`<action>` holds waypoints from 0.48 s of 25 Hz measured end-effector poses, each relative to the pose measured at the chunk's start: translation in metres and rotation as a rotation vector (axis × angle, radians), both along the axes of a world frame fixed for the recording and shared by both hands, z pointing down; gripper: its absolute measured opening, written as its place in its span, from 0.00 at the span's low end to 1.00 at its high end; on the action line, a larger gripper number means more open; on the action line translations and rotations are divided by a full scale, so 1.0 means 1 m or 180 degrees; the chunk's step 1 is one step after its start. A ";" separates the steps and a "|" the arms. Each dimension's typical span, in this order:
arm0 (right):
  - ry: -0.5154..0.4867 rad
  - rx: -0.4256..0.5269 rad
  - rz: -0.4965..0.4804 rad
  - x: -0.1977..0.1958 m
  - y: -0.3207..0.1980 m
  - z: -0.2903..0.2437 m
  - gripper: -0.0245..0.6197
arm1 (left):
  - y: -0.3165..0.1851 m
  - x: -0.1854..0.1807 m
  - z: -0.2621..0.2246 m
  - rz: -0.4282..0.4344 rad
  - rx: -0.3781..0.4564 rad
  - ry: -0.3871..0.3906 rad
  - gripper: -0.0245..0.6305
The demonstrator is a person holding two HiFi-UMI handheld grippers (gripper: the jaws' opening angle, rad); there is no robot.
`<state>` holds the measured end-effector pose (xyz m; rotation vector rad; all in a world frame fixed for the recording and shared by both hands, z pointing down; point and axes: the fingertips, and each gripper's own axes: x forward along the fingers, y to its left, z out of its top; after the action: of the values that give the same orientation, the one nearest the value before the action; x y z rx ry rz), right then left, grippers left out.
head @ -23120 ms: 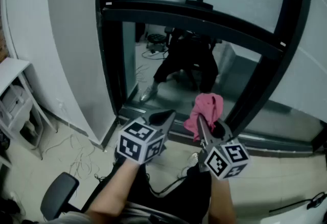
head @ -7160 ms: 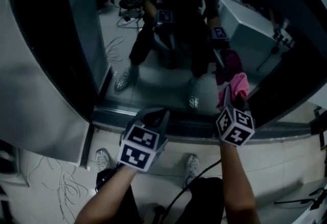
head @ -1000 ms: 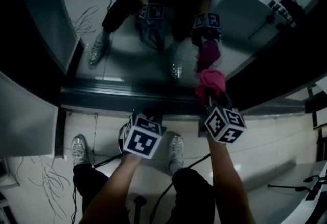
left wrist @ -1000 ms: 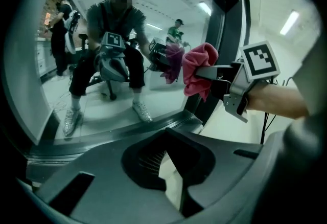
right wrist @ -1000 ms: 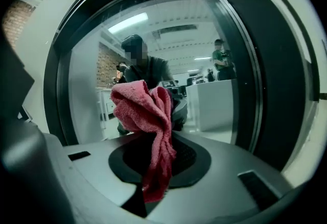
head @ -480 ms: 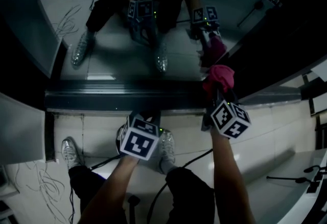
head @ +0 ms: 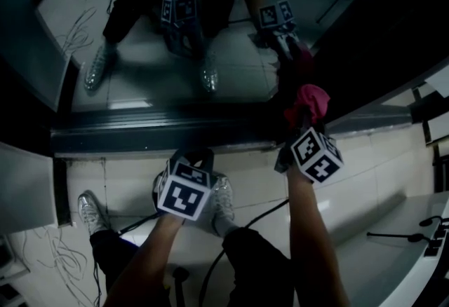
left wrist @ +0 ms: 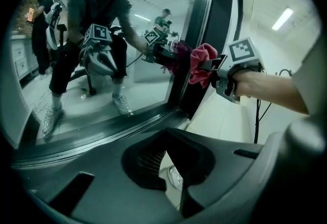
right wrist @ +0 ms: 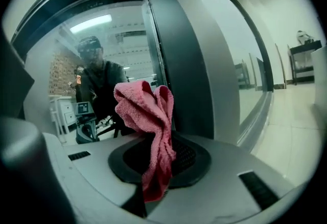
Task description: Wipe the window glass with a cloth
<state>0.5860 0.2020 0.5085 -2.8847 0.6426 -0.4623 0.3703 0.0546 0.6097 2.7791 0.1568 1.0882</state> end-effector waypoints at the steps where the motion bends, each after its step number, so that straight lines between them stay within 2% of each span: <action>1: -0.0018 -0.0010 0.0061 0.001 0.003 0.003 0.13 | 0.000 -0.002 0.002 0.0007 0.0001 -0.0009 0.05; 7: -0.0163 -0.0165 0.0319 0.014 0.017 0.029 0.13 | 0.009 0.002 0.008 0.0091 0.0029 -0.0098 0.05; 12: -0.0243 -0.0333 0.0293 0.018 0.012 0.055 0.13 | 0.002 -0.006 0.018 0.0115 0.0105 -0.0188 0.05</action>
<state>0.6043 0.2142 0.5635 -2.9617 0.4854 -0.6069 0.3645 0.0564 0.6276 2.7797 0.1842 1.1908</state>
